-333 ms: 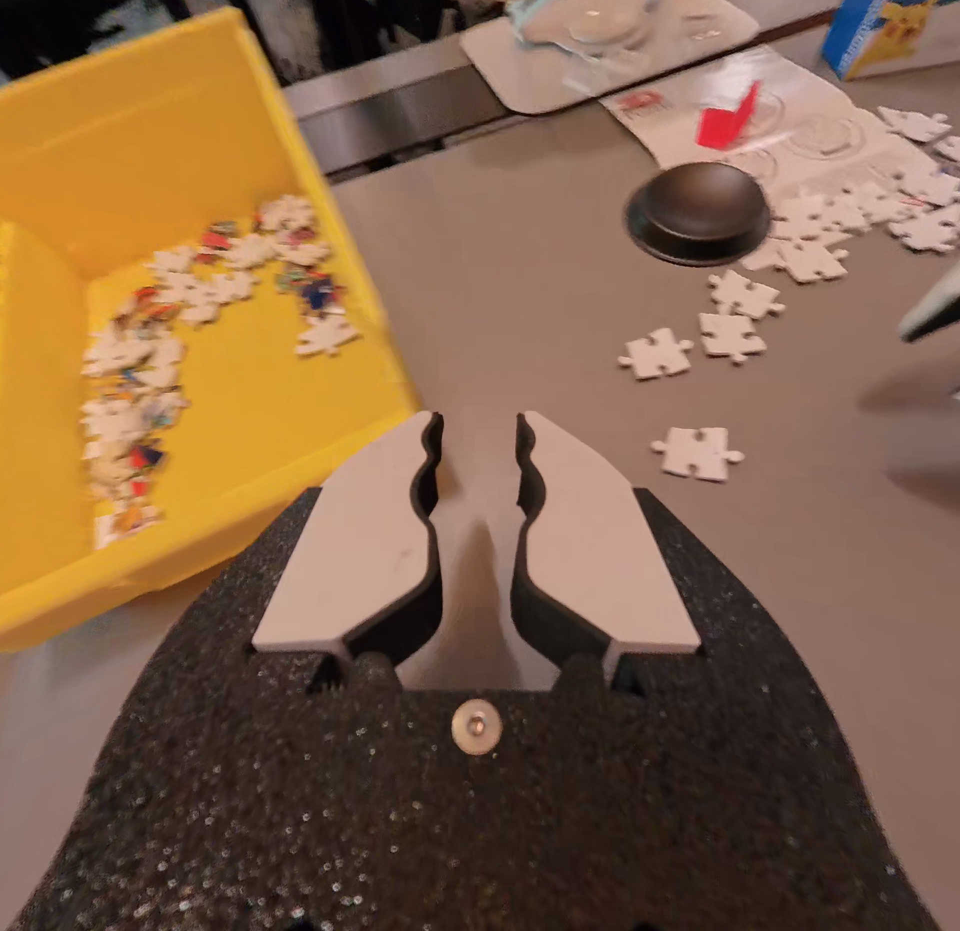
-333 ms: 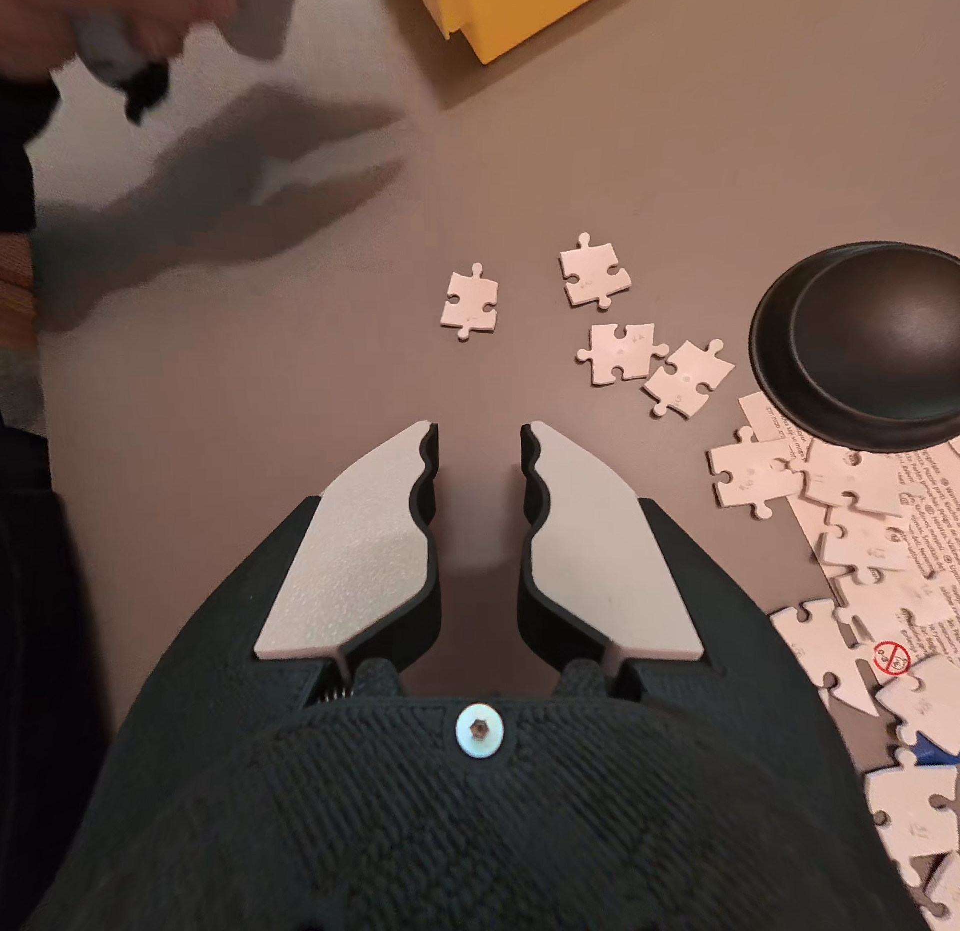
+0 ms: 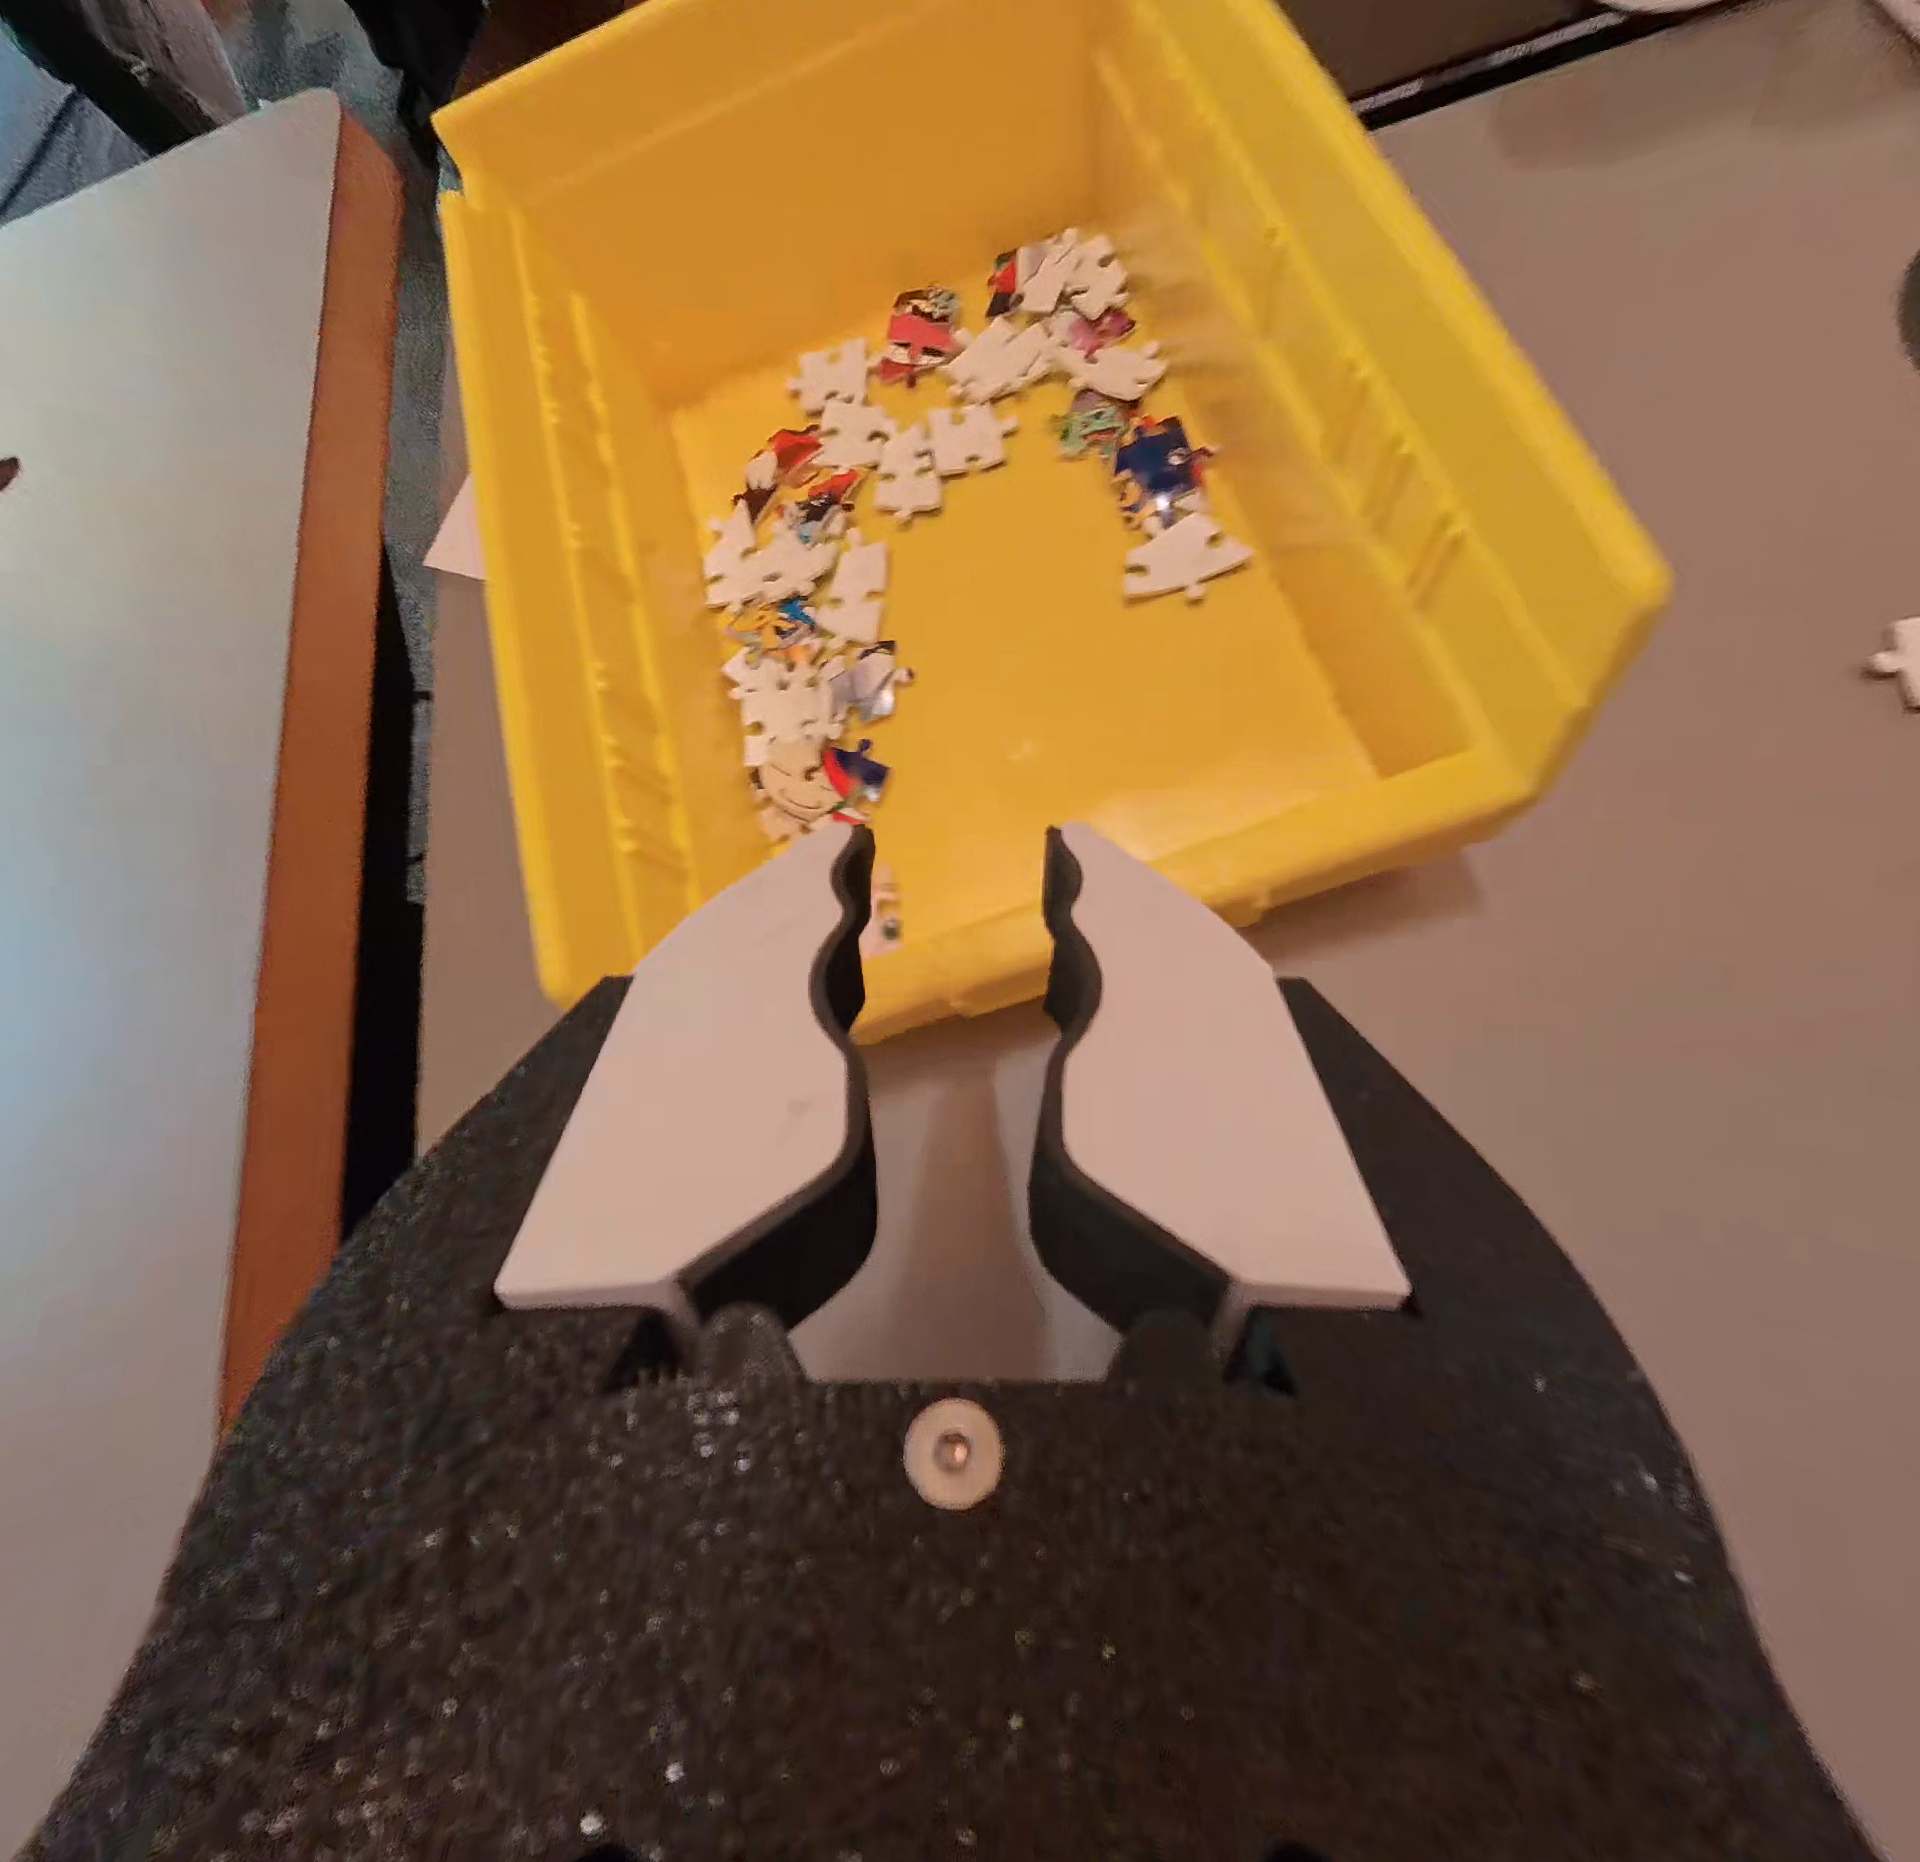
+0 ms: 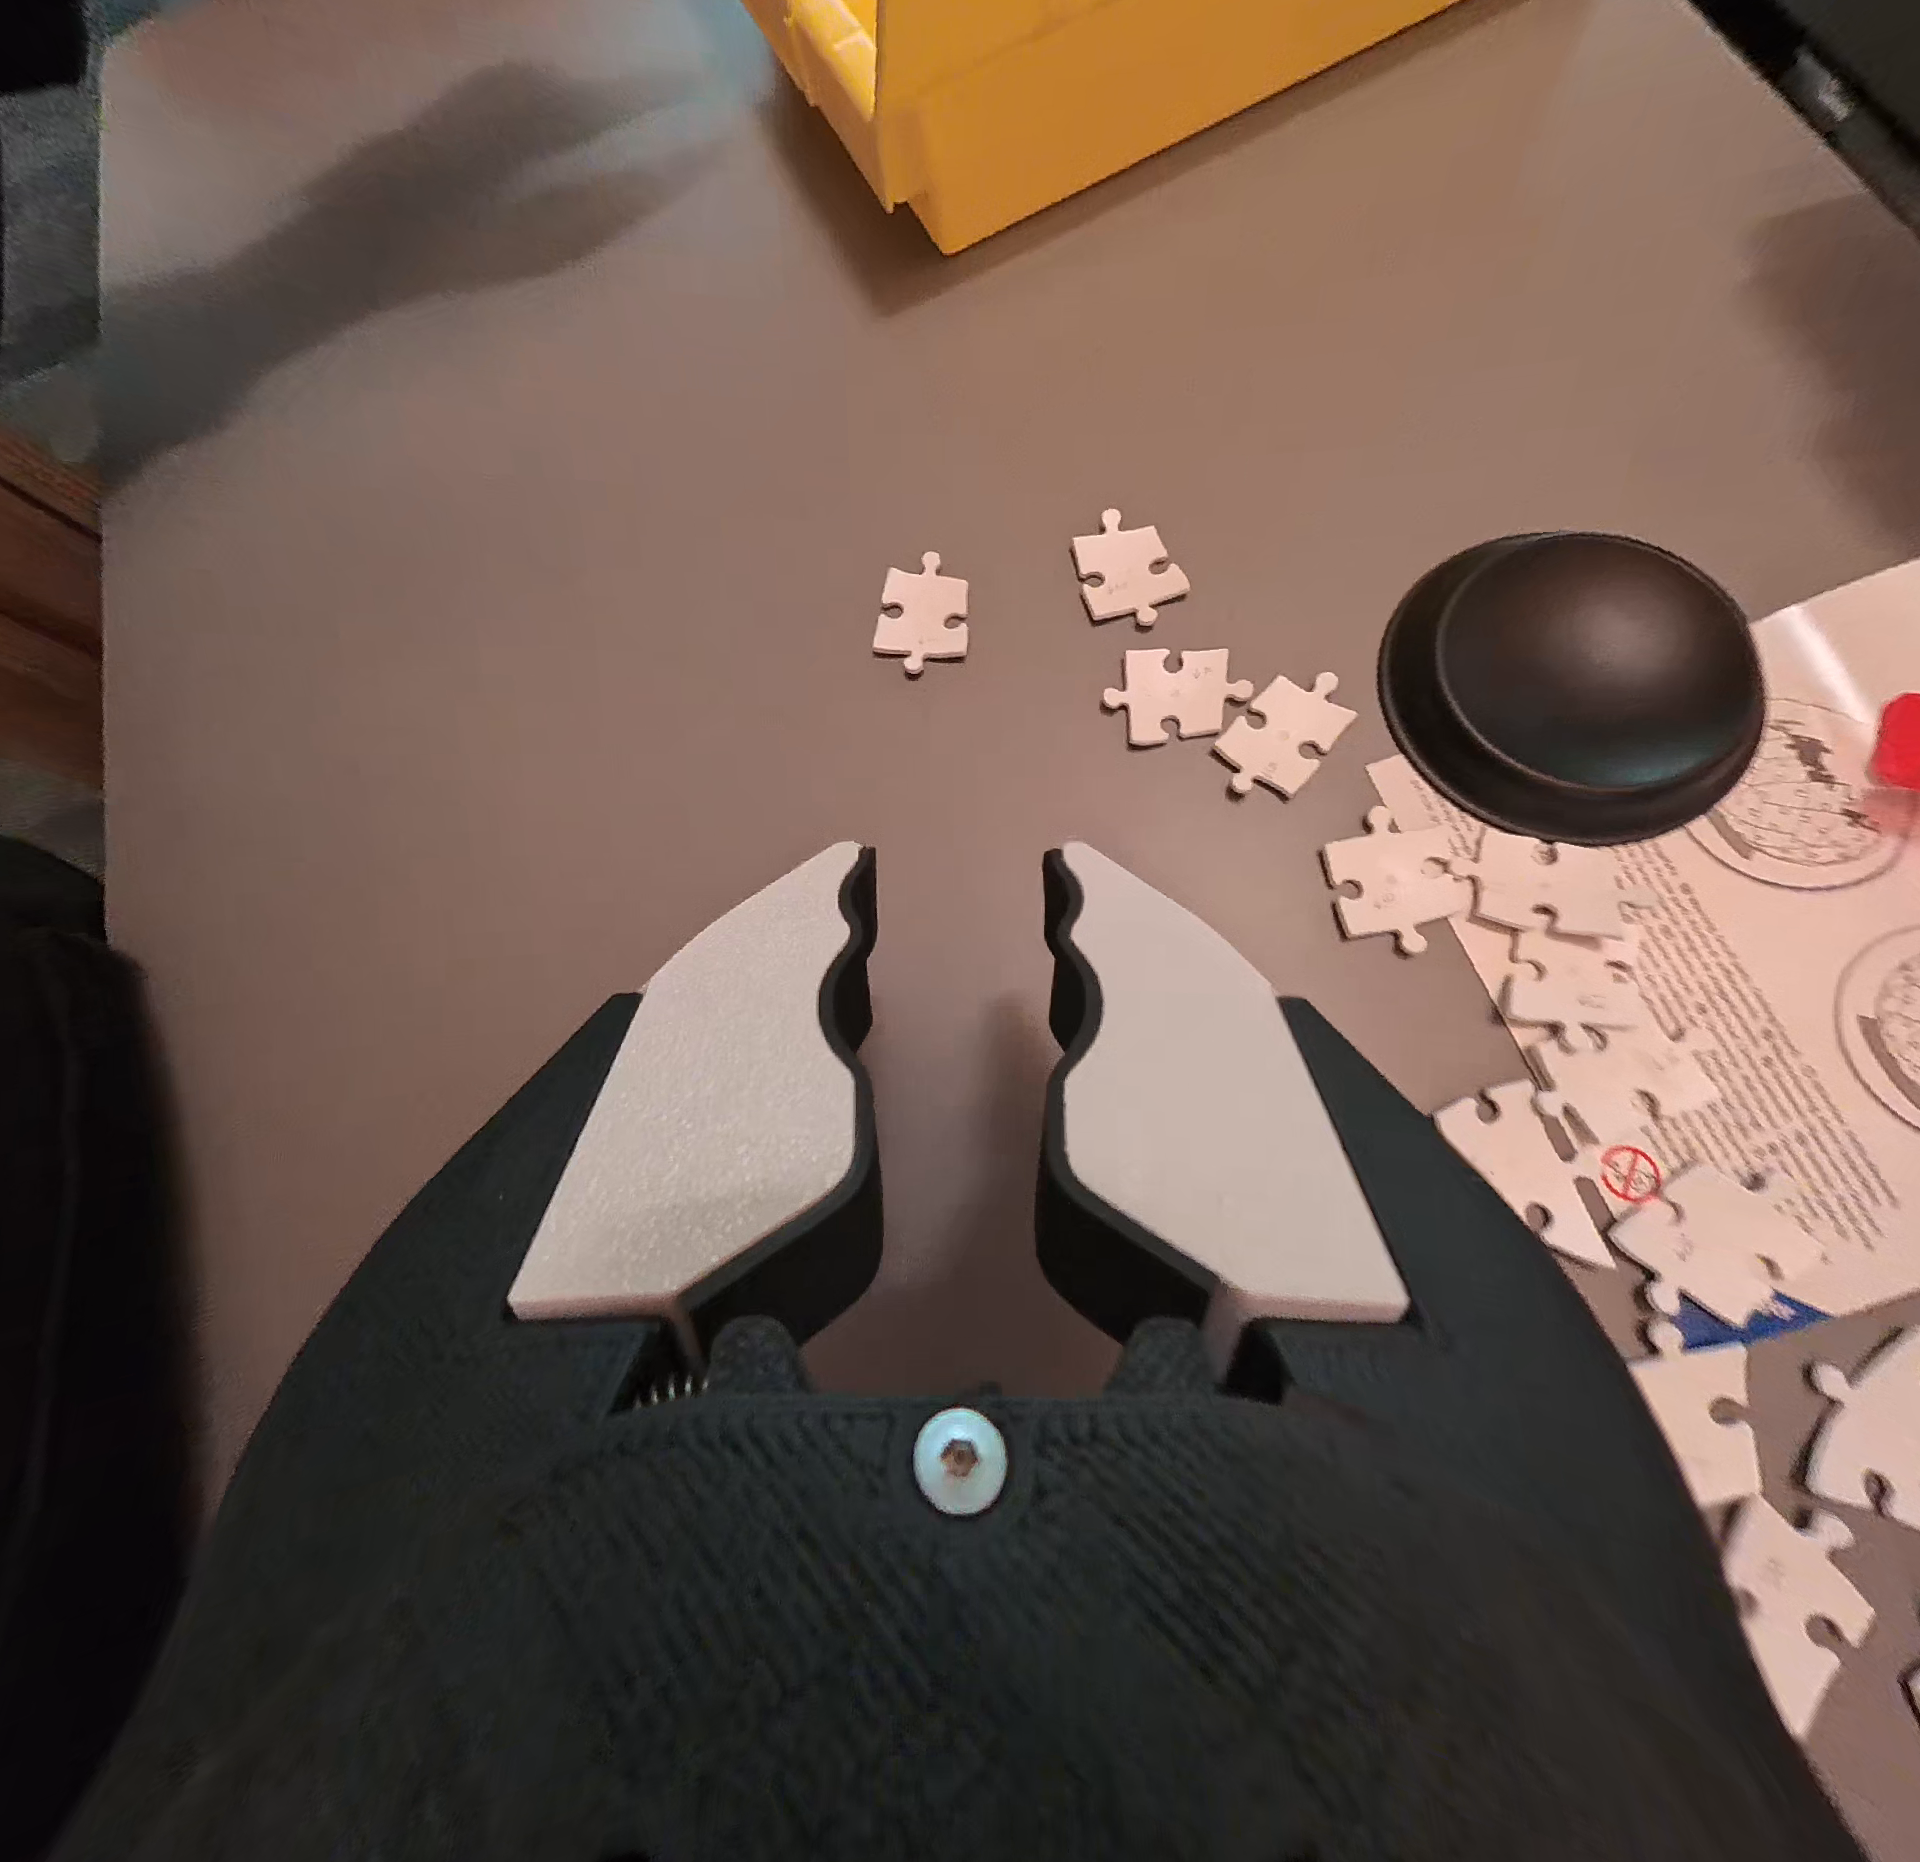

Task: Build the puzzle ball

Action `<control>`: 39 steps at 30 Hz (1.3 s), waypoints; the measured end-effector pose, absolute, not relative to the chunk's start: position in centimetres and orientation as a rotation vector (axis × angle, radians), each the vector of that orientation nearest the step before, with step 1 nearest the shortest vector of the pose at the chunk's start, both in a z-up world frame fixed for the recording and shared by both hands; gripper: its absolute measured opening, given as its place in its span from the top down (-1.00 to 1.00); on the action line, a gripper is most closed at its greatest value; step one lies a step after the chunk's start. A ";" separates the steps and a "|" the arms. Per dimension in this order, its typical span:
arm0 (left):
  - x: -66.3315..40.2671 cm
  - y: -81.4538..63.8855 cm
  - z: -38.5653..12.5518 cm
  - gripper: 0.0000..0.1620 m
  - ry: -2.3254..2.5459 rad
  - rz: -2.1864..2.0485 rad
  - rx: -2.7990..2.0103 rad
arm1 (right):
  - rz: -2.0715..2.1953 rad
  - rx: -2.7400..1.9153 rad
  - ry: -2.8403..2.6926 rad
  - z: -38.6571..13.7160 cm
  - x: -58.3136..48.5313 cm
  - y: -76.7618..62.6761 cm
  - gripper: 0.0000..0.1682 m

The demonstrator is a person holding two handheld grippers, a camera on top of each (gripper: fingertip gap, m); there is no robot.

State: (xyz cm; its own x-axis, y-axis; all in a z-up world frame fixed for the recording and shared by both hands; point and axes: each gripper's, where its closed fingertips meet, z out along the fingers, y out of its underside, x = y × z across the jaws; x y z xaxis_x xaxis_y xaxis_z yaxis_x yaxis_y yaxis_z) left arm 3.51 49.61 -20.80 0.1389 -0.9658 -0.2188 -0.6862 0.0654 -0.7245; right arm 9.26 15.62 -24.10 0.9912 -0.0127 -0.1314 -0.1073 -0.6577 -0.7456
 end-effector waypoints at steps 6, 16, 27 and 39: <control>5.6 51.2 -20.8 0.62 1.666 -0.478 -1.693 | 0.054 -2.190 0.142 -23.0 10.3 13.4 0.53; 8.9 54.3 -18.2 0.67 1.506 -0.585 -1.744 | -0.098 -2.062 0.200 -21.5 12.1 13.7 0.37; 9.4 56.8 -17.6 0.71 1.409 -0.638 -1.798 | -0.072 -1.864 0.148 -18.4 14.8 24.1 0.28; 10.8 54.6 -20.7 0.73 1.613 -0.565 -1.799 | -0.019 -1.713 0.114 -16.3 18.0 33.6 0.29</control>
State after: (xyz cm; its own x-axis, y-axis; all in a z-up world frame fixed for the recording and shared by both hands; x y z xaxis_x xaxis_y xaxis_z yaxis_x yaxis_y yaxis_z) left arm 10.76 54.57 -20.67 0.1509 -0.9832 -0.1030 -0.7041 -0.0337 -0.7093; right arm 18.03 33.59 -16.33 0.9948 -0.0866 -0.0528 -0.0647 -0.1406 -0.9879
